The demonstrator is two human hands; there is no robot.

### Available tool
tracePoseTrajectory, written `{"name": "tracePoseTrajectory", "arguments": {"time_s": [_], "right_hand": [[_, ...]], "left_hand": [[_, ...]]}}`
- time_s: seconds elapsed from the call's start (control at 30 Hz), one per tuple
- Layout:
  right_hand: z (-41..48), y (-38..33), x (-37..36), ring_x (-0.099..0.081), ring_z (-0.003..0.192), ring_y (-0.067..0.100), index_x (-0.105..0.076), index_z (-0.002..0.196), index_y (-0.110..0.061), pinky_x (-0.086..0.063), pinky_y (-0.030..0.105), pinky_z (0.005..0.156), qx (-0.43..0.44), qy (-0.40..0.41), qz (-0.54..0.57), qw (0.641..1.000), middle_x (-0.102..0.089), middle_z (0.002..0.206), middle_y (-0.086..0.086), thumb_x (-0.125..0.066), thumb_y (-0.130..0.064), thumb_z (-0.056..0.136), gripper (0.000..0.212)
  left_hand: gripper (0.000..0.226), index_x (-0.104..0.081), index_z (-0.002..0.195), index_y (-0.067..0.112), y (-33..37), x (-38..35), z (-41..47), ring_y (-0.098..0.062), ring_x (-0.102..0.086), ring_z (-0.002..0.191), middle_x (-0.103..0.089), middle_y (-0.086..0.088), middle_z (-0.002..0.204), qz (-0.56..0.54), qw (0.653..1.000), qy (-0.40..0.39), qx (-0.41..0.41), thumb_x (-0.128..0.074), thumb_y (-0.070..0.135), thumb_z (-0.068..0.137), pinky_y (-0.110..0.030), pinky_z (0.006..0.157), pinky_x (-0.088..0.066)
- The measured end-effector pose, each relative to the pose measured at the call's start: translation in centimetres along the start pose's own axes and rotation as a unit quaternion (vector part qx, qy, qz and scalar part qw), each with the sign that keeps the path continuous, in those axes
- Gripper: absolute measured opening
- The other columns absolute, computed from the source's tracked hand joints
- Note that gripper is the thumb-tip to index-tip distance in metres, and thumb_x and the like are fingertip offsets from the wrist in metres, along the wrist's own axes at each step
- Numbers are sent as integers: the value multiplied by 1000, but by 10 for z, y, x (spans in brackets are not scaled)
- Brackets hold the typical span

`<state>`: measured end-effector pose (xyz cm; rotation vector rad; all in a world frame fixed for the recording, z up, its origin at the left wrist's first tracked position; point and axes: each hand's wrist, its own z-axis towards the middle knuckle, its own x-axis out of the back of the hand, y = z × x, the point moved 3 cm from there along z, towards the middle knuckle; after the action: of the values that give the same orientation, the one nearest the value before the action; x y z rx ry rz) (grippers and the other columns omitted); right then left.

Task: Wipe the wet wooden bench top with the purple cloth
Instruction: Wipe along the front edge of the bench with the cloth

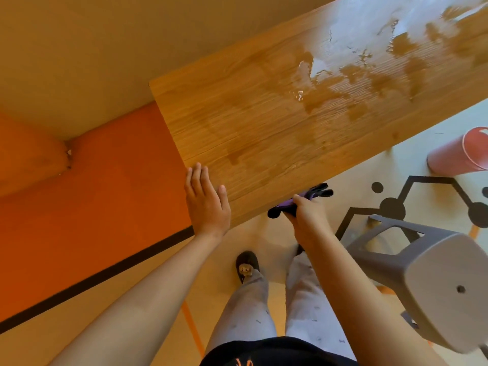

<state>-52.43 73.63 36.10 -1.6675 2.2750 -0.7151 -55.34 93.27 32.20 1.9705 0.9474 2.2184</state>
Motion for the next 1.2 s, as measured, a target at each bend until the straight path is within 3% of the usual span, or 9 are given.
{"name": "tracePoseTrajectory", "arguments": {"time_s": [0.13,0.23,0.3,0.5,0.67,0.8,0.9,1.07,1.2], "right_hand": [[-23,50,-29,-57,79,20,-54,100,-8,-51,44,85,67,-70,-148,984,-59,87,14,-40,-19,100,17],[-35,75,-42,-47,57,15,-54,84,-3,-42,28,53,123,-103,-244,957,-55,70,14,-42,-24,99,29],[-34,69,-36,-43,50,13,-52,82,-5,-34,24,46,171,-94,-264,945,-49,64,5,-44,-27,99,28],[-20,21,-6,-58,76,12,-41,110,-11,-50,35,65,317,-45,-243,916,-55,85,-2,-51,-23,96,20],[-19,52,-19,-55,70,10,-44,104,-10,-47,36,64,348,-44,-218,911,-55,80,-1,-52,-20,96,15],[-41,92,-49,-56,64,16,-41,97,-16,-45,41,56,345,-116,-219,905,-59,76,7,-54,-20,95,14],[-40,97,-49,-55,63,14,-43,94,-15,-42,35,54,351,-121,-202,906,-56,72,-2,-55,-18,95,12],[3,34,-1,-54,75,1,-49,103,-14,-44,19,68,341,28,-92,935,-56,88,-4,-51,-20,96,9],[18,6,13,-52,72,-10,-47,105,-10,-44,10,64,348,37,-106,931,-52,87,-9,-49,-21,97,14]], "left_hand": [[53,-30,143,2,2,0,1,-29,-14,144,-25,-14,154,7,1000,3,-1,-37,30,98,-43,115,-22],[53,-30,143,2,3,1,0,-29,-15,144,-26,-14,153,6,1000,3,-3,-37,29,98,-45,115,-25],[52,-31,142,2,3,0,0,-30,-15,143,-27,-15,153,2,1000,5,-7,-38,28,98,-46,114,-26],[51,-33,141,1,1,-2,1,-30,-17,143,-29,-15,151,-3,1000,15,-10,-41,27,97,-46,112,-29],[51,-32,141,1,1,-2,1,-30,-16,143,-28,-16,152,-1,1000,16,-16,-41,26,97,-46,113,-28],[50,-34,139,-1,2,-1,1,-32,-17,143,-29,-17,151,-4,1000,20,-18,-41,24,97,-45,113,-28],[50,-34,140,0,1,-1,1,-31,-17,143,-29,-17,151,-8,1000,21,-22,-41,25,97,-43,113,-28],[50,-34,140,1,0,-2,1,-30,-17,142,-29,-16,151,-6,999,26,-19,-42,25,97,-42,112,-28],[50,-35,140,1,-1,-3,1,-30,-18,142,-30,-16,151,-3,1000,26,-17,-43,26,97,-42,111,-29]]}}
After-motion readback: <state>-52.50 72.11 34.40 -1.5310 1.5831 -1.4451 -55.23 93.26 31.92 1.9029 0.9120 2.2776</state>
